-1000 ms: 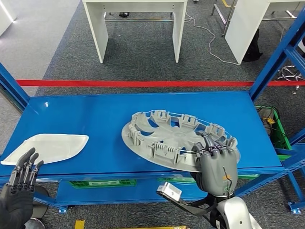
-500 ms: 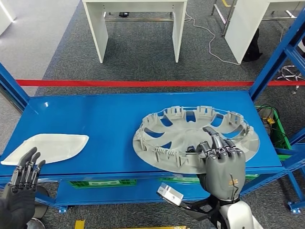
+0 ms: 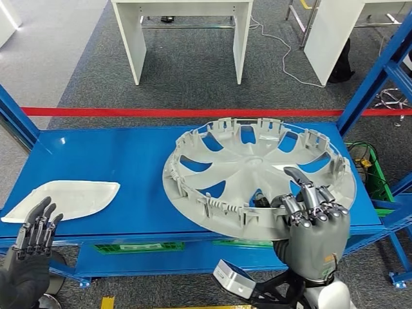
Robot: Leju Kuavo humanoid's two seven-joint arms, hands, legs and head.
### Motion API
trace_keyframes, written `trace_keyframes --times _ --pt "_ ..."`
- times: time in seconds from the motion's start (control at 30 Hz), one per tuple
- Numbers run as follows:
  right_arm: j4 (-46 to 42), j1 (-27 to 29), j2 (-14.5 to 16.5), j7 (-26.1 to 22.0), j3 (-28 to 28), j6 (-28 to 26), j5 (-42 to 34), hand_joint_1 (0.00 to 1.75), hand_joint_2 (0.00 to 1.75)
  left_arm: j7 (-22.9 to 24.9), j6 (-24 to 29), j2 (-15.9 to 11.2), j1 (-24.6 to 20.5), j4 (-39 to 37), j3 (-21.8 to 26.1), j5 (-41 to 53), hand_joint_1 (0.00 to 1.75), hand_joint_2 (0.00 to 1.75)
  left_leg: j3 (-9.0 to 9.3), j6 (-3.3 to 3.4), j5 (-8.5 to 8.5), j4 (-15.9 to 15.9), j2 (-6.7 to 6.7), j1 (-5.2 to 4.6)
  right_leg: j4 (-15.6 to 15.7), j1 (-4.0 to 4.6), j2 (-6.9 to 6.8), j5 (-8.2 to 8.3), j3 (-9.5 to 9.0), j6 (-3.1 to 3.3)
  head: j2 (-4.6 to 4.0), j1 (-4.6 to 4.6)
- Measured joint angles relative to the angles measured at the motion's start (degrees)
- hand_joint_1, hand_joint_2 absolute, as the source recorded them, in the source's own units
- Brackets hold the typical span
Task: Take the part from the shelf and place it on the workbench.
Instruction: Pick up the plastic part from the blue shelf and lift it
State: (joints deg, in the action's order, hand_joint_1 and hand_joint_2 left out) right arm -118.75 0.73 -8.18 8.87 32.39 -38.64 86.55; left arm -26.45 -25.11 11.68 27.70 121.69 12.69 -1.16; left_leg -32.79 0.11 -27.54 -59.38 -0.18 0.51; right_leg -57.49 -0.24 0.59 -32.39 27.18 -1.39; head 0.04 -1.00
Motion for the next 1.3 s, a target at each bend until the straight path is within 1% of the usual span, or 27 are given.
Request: trace_keyframes --times 0.1,0.23,0.37,0.77,1.3 --pt "-0.70 0.03 0.03 -0.41 0.00 0.00 -0.02 1.75 1.75 -0.32 0.18 -0.20 0.00 -0.01 -0.35 0.01 0.00 1.75 0.00 0.00 0.00 0.00 0.00 0.00 0.00 -0.01 0.00 0.00 0.01 0.00 0.00 0.00" --pt "-1.47 0.24 0.04 -1.18 0.01 0.00 -0.09 1.75 1.75 -0.67 0.51 -0.32 0.00 -0.03 -0.57 0.07 0.00 1.75 0.00 0.00 0.00 0.00 0.00 -0.01 0.00 -0.02 0.00 0.00 0.01 0.00 0.00 0.00" --pt "-2.07 0.45 0.05 -1.89 0.01 0.00 -0.23 1.75 1.75 -0.93 0.59 -0.34 0.00 -0.03 -0.78 0.08 0.00 0.00 0.00 0.00 0.00 -0.01 0.00 -0.01 0.00 -0.02 0.00 0.00 0.02 0.00 0.00 0.00" --pt "-2.74 1.32 0.19 -3.80 0.00 0.00 -0.80 1.75 1.75 -1.92 0.59 -0.34 0.00 -0.09 -1.31 -0.30 0.00 0.00 -0.01 0.03 -0.02 0.00 0.00 -0.01 0.00 -0.01 0.00 0.00 0.03 -0.01 0.00 -0.01" --pt "-2.75 1.57 0.20 -4.17 0.00 0.00 -1.76 1.75 1.75 -1.92 0.59 -0.34 0.01 -0.12 -1.67 -0.39 0.00 0.00 -0.02 0.05 -0.04 -0.01 0.00 -0.01 0.00 -0.01 0.00 0.00 0.03 -0.01 0.00 -0.01"
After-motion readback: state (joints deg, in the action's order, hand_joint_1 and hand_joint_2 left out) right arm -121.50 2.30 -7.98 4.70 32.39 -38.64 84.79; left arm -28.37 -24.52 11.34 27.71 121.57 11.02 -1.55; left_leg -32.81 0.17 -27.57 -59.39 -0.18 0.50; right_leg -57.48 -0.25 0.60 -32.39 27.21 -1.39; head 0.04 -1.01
